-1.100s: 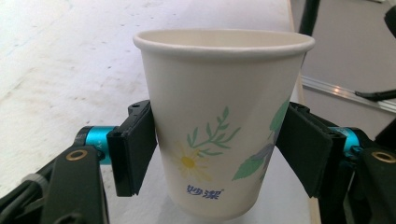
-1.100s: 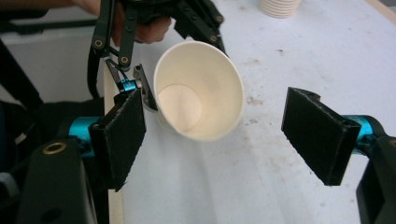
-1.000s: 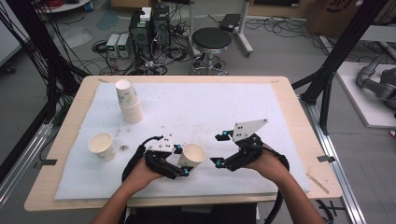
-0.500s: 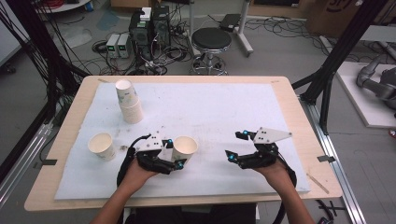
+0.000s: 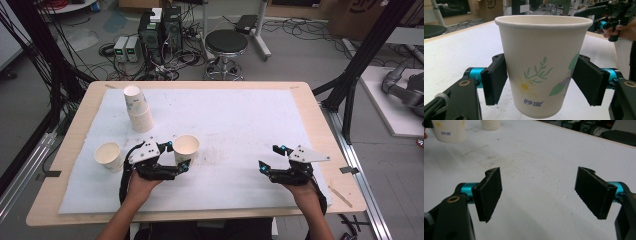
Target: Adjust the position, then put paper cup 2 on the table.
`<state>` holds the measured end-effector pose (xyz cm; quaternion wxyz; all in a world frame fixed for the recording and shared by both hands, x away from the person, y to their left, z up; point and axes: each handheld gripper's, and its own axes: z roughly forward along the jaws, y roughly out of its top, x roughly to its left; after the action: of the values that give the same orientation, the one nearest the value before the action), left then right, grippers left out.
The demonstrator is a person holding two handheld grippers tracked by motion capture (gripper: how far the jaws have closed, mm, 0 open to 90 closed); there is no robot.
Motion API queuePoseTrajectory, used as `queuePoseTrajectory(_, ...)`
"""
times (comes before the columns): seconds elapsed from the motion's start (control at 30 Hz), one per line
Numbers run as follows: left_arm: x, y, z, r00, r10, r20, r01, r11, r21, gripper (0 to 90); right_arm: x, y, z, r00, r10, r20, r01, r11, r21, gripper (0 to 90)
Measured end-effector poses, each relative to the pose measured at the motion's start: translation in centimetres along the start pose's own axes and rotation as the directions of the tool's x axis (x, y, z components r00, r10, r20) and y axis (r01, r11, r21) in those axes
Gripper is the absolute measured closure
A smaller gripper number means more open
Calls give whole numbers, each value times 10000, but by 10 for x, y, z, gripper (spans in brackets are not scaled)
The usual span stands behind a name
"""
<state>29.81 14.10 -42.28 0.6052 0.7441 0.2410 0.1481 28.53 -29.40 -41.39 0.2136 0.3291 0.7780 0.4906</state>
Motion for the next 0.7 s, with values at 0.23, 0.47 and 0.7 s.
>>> queuePoseTrajectory(0.23,3,0,-3,9999,-18,-141,15,9998,-214,294,-1,-3,1,9998,71,187,-70,10000,-59,225)
queuePoseTrajectory(0.47,2,-1,-2,9997,30,-241,-34,9998,-174,294,-1,-5,1,9998,87,180,-87,10000,3,225)
queuePoseTrajectory(0.7,2,-4,3,9997,17,-252,-19,9999,-104,295,-1,-5,1,9999,79,136,-78,9999,-78,225)
